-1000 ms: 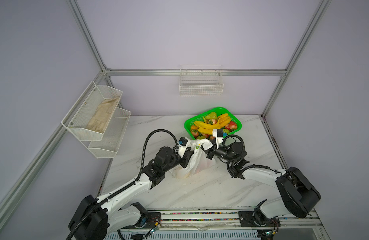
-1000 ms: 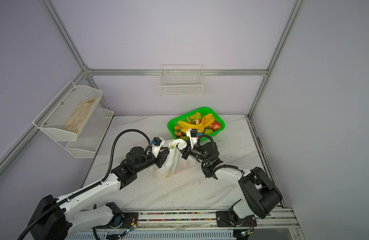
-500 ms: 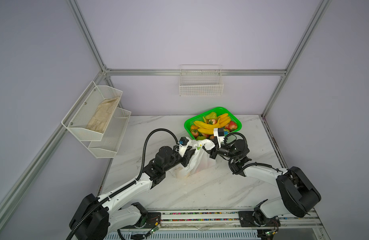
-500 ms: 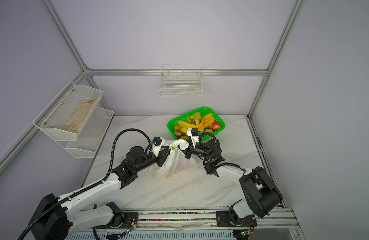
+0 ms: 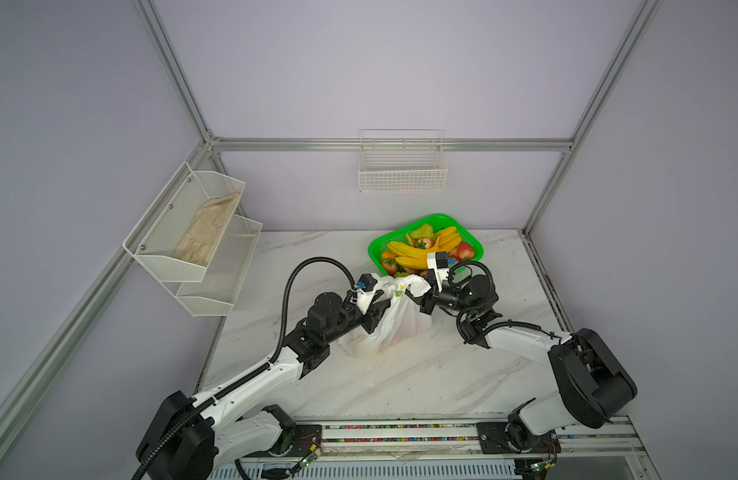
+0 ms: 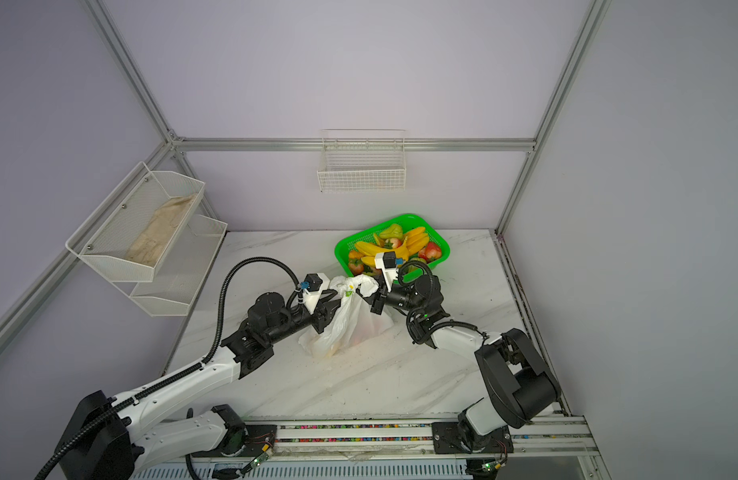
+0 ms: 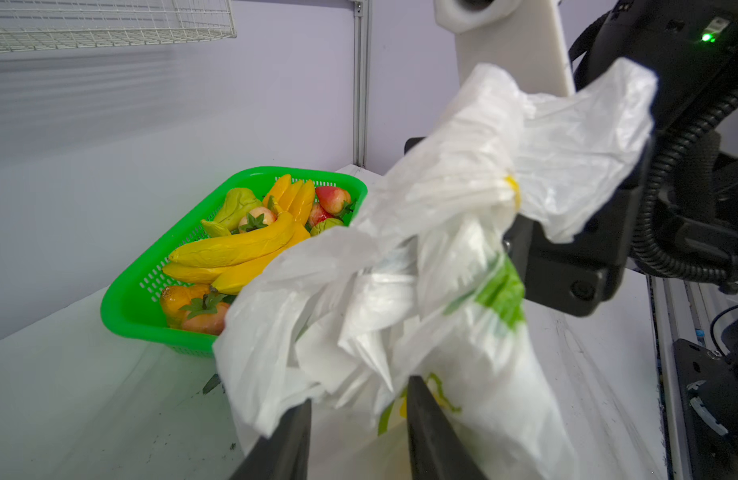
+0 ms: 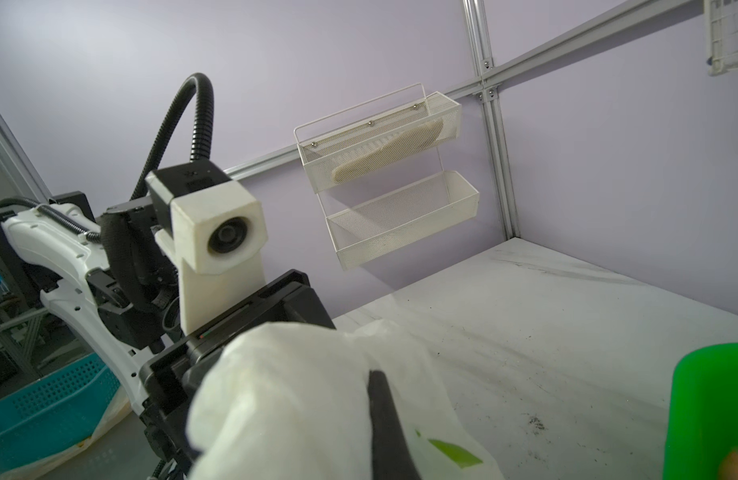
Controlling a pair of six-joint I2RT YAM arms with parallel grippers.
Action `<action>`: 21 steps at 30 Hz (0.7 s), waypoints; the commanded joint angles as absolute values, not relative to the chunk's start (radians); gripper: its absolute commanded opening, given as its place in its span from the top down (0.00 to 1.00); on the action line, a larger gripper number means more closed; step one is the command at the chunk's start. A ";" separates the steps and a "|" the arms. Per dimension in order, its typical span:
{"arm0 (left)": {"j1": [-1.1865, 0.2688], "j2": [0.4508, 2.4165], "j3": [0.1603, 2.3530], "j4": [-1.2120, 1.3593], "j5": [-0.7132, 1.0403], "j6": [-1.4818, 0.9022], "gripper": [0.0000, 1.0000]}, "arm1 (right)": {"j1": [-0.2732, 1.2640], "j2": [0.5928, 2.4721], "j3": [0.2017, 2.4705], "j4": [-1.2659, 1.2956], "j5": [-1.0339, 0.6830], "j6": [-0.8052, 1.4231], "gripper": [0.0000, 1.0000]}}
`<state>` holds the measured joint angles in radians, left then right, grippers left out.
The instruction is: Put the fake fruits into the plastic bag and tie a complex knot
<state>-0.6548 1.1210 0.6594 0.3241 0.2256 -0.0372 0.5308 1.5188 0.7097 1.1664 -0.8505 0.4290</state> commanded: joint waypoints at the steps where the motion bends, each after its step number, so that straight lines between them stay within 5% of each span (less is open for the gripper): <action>1: -0.649 1.142 0.689 0.432 0.284 -0.044 0.61 | 0.550 1.547 0.726 1.379 -0.780 0.588 1.00; 21: -0.613 1.131 0.629 0.524 0.248 -0.132 0.48 | 0.565 1.660 0.733 1.582 -0.841 0.757 1.00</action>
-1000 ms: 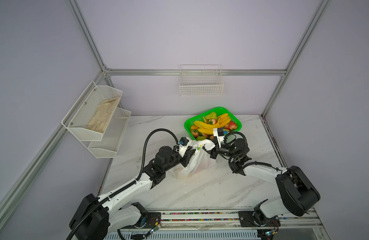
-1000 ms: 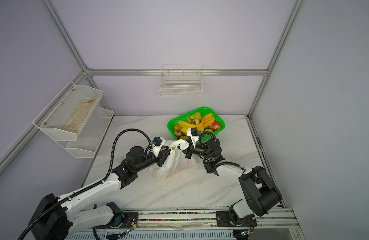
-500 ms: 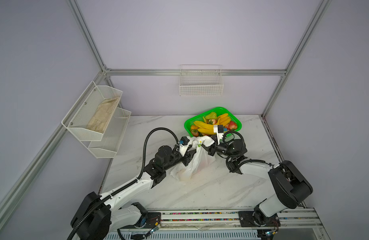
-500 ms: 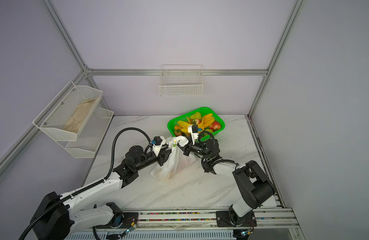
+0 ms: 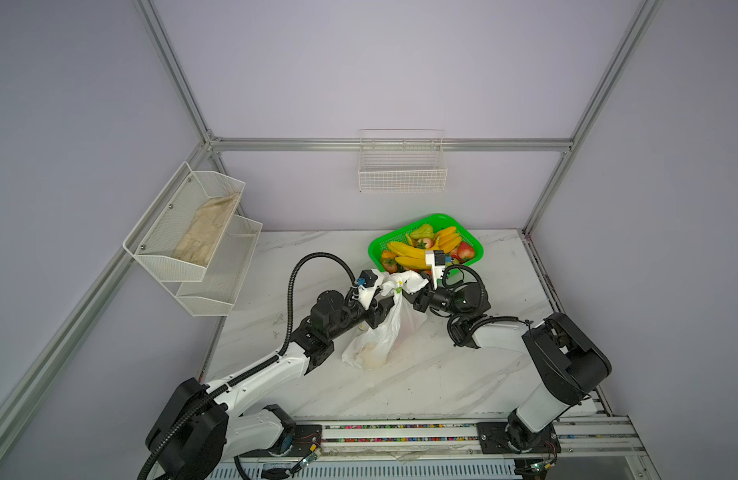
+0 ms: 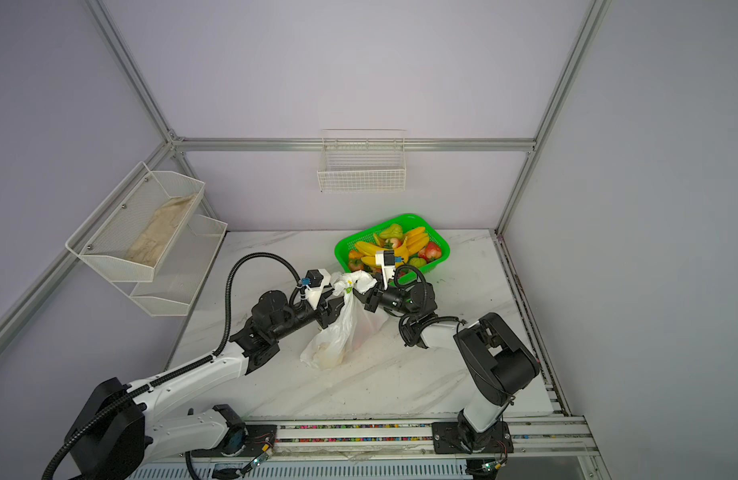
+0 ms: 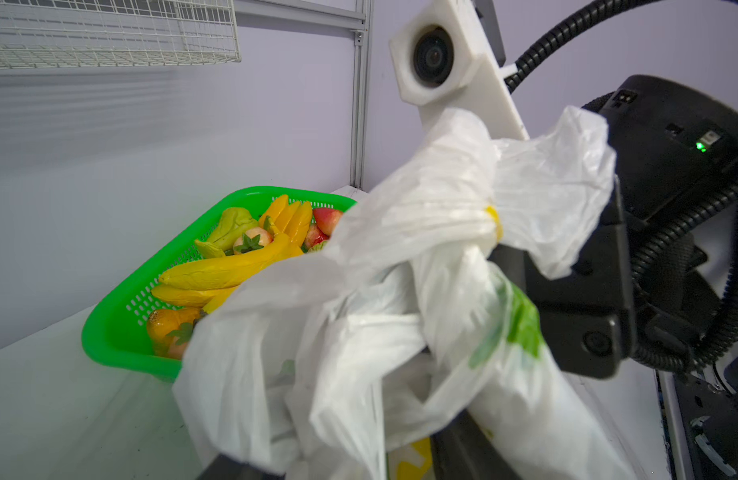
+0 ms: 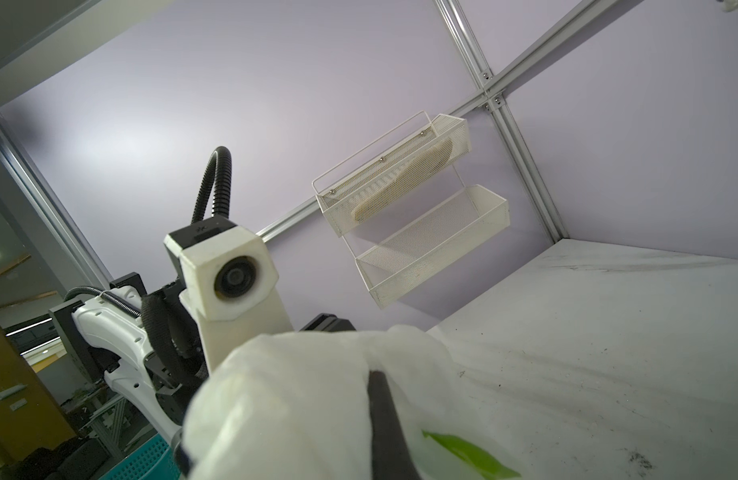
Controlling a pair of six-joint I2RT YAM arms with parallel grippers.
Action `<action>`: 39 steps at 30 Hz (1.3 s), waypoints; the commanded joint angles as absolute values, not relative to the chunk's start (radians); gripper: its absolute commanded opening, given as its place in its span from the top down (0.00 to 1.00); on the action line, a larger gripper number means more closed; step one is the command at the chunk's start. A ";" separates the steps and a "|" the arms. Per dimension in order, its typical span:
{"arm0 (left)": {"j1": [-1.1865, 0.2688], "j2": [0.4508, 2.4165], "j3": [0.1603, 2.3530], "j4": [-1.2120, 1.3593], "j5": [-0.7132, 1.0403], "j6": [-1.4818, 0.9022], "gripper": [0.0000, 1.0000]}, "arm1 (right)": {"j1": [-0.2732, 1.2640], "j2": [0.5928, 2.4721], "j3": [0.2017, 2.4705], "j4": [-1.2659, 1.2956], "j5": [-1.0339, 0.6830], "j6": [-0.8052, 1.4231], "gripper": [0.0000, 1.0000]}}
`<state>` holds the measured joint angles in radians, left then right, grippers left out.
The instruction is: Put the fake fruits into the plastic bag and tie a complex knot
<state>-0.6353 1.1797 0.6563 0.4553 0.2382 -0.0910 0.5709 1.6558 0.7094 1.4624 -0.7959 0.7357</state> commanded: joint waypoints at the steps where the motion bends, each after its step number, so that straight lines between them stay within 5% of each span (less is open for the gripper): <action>1: -0.606 1.122 0.628 0.519 0.256 -0.137 0.48 | 0.565 1.661 0.735 1.579 -0.846 0.753 1.00; 13: -0.515 1.049 0.630 0.486 0.390 -0.255 0.47 | 0.563 1.636 0.750 1.467 -0.853 0.670 1.00; 21: -0.512 1.078 0.667 0.466 0.447 -0.267 0.62 | 0.564 1.626 0.748 1.438 -0.852 0.650 1.00; 28: -0.513 1.051 0.634 0.444 0.419 -0.267 0.64 | 0.564 1.625 0.760 1.427 -0.852 0.642 1.00; 32: -0.513 1.060 0.642 0.409 0.438 -0.270 0.75 | 0.564 1.623 0.765 1.408 -0.851 0.631 1.00; 39: -0.512 1.087 0.664 0.381 0.470 -0.270 0.72 | 0.563 1.612 0.768 1.391 -0.849 0.619 1.00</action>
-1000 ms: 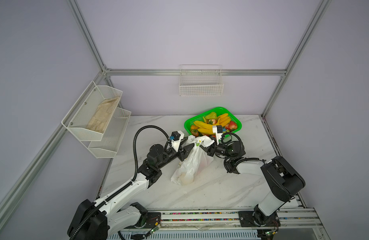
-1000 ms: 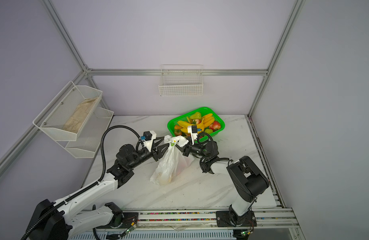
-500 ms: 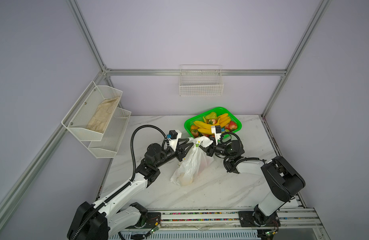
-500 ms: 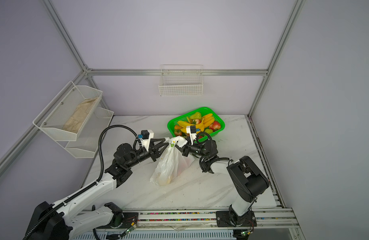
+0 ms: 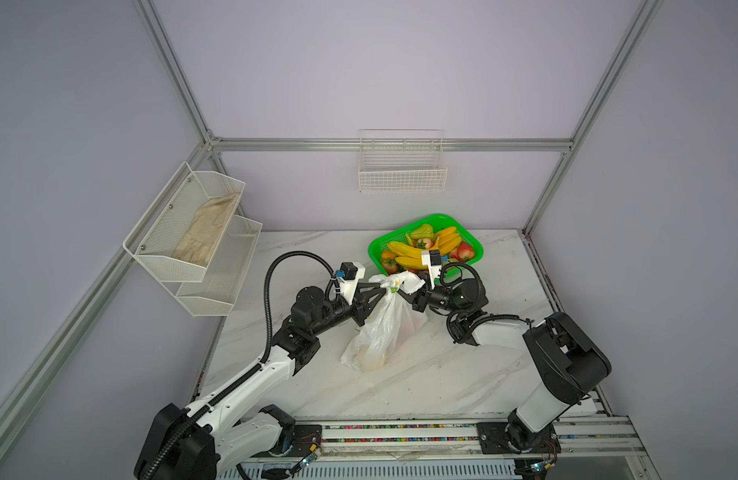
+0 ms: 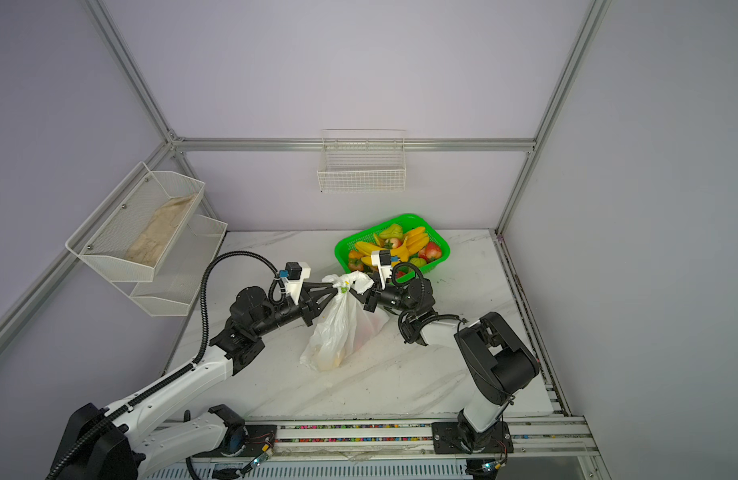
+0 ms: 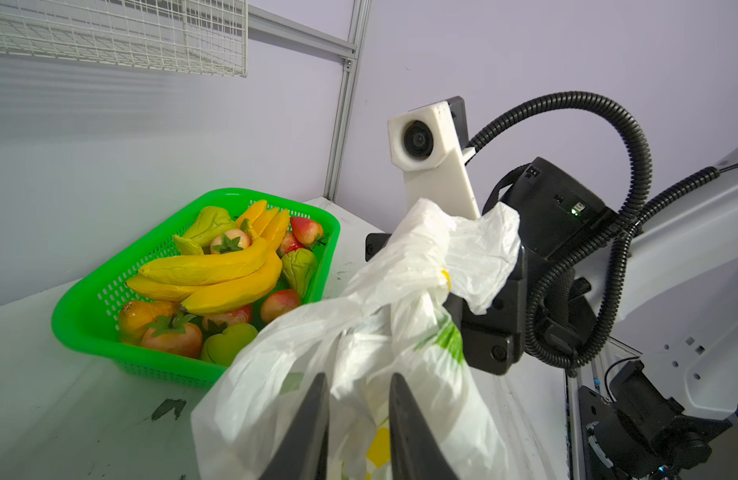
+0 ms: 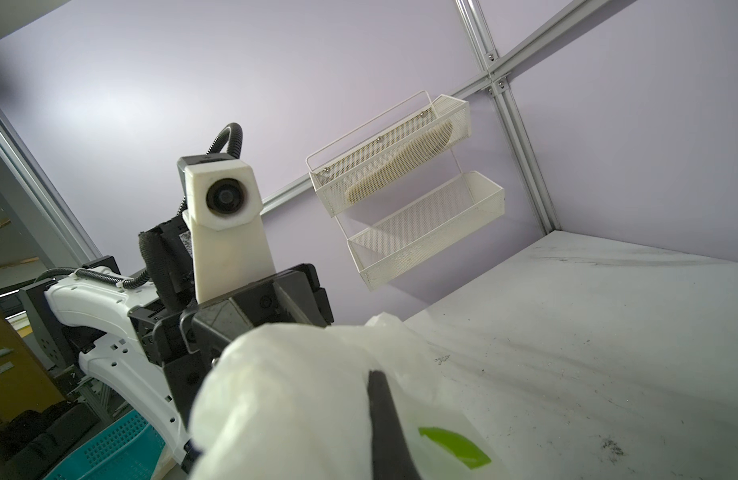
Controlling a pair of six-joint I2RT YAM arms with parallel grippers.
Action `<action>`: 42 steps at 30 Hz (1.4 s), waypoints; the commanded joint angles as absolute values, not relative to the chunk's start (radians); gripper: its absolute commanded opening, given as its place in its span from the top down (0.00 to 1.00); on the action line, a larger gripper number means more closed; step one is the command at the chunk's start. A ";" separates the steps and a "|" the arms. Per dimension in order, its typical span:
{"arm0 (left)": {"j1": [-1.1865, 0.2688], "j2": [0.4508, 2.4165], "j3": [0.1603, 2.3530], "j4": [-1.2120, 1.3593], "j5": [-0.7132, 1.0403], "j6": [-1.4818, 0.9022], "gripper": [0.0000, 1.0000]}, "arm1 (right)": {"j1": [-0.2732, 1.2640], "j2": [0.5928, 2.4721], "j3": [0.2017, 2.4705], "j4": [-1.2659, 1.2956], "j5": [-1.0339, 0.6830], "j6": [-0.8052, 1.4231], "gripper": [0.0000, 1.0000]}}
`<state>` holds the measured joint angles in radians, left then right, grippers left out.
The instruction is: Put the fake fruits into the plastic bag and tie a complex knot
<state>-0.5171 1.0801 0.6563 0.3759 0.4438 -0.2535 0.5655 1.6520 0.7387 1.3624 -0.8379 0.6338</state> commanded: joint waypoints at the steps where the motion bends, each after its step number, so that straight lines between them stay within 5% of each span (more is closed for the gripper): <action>1: -0.513 1.091 0.666 0.379 0.468 -0.271 0.70 | 0.564 1.611 0.771 1.385 -0.850 0.617 1.00; 8: -0.512 1.121 0.693 0.378 0.472 -0.270 0.69 | 0.565 1.615 0.785 1.373 -0.859 0.613 1.00; 17: -0.512 1.120 0.703 0.387 0.458 -0.265 0.85 | 0.564 1.613 0.764 1.373 -0.853 0.592 1.00; 25: -0.512 1.100 0.703 0.392 0.430 -0.261 0.78 | 0.563 1.614 0.753 1.364 -0.860 0.580 1.00; 34: -0.512 1.089 0.697 0.370 0.384 -0.252 1.00 | 0.563 1.590 0.729 1.270 -0.821 0.527 1.00; 42: -0.512 1.080 0.648 0.377 0.324 -0.285 1.00 | 0.561 1.400 0.697 0.820 -0.580 0.268 0.52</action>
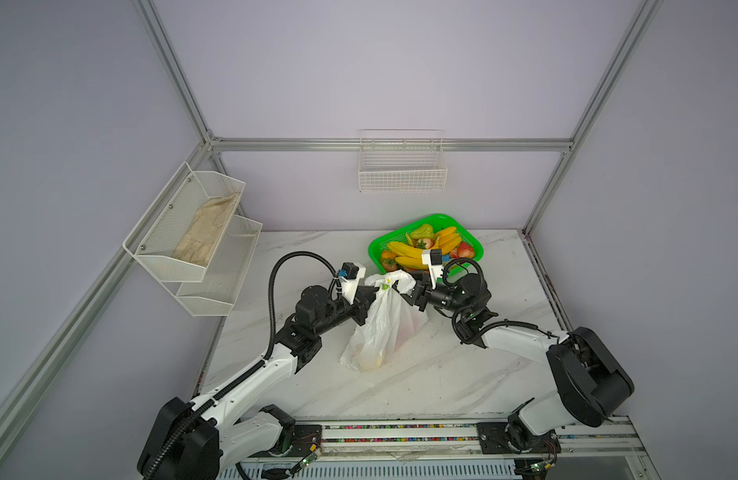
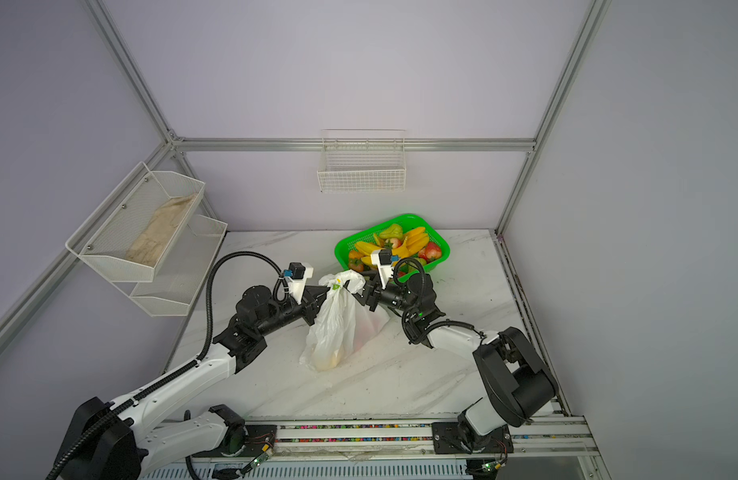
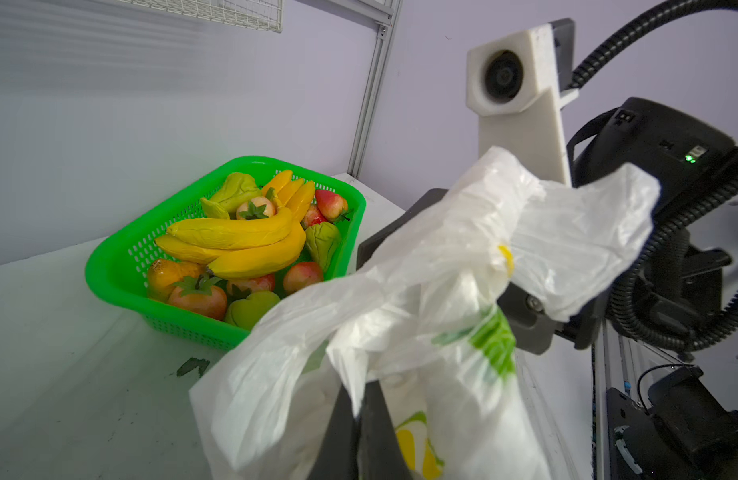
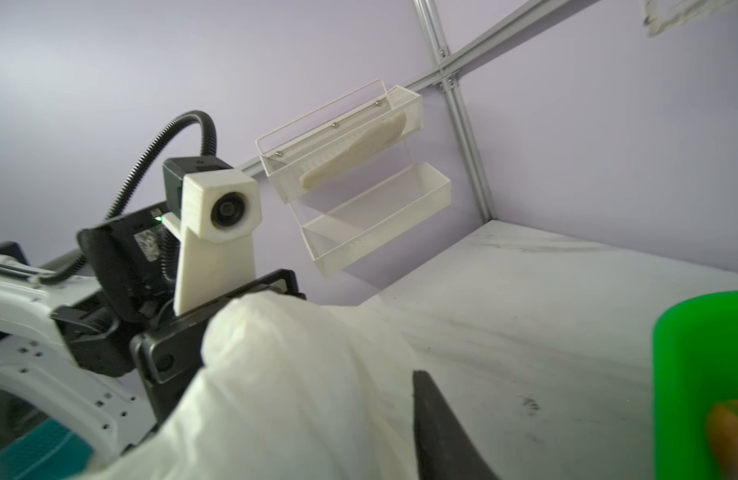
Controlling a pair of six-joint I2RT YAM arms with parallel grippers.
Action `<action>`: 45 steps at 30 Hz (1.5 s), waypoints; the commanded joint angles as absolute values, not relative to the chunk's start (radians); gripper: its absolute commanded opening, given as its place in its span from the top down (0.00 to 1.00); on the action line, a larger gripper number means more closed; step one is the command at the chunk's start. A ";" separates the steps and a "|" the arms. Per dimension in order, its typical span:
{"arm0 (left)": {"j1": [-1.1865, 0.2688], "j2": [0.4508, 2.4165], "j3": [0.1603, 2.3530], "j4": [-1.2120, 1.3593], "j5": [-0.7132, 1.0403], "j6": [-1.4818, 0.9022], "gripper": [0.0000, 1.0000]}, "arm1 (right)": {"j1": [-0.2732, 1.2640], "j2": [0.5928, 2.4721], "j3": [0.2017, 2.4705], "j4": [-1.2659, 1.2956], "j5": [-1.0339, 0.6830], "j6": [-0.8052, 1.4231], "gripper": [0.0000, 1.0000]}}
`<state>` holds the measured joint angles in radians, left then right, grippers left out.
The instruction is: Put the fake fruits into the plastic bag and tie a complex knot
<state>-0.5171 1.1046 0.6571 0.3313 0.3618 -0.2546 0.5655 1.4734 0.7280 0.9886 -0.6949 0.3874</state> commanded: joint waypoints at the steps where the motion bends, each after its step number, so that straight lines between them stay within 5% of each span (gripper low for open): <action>1: -0.512 1.077 0.644 0.382 0.321 -0.290 1.00 | 0.561 1.379 0.688 0.780 -0.551 0.245 0.49; 5: -0.512 1.069 0.637 0.393 0.320 -0.307 1.00 | 0.561 1.232 0.656 0.566 -0.387 0.151 0.33; 8: -0.512 1.072 0.637 0.401 0.328 -0.314 1.00 | 0.561 1.136 0.619 0.458 -0.313 0.131 0.30; 17: -0.512 1.091 0.640 0.416 0.353 -0.320 1.00 | 0.647 0.955 0.611 0.306 -0.388 0.228 0.33; 31: -0.512 1.080 0.644 0.410 0.362 -0.310 1.00 | 0.767 1.091 0.764 0.415 -0.213 0.442 0.39; 36: -0.512 1.069 0.642 0.400 0.360 -0.300 1.00 | 0.767 1.099 0.792 0.408 -0.175 0.452 0.56; 41: -0.512 1.061 0.640 0.394 0.350 -0.300 1.00 | 0.767 1.097 0.783 0.376 -0.157 0.440 0.89; 45: -0.511 1.033 0.638 0.359 0.272 -0.326 1.00 | 0.764 1.079 0.756 0.288 -0.101 0.419 1.00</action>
<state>-0.5171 1.0779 0.6563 0.3420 0.3309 -0.2985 0.7639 1.1034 0.7650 0.3477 -0.1555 0.4358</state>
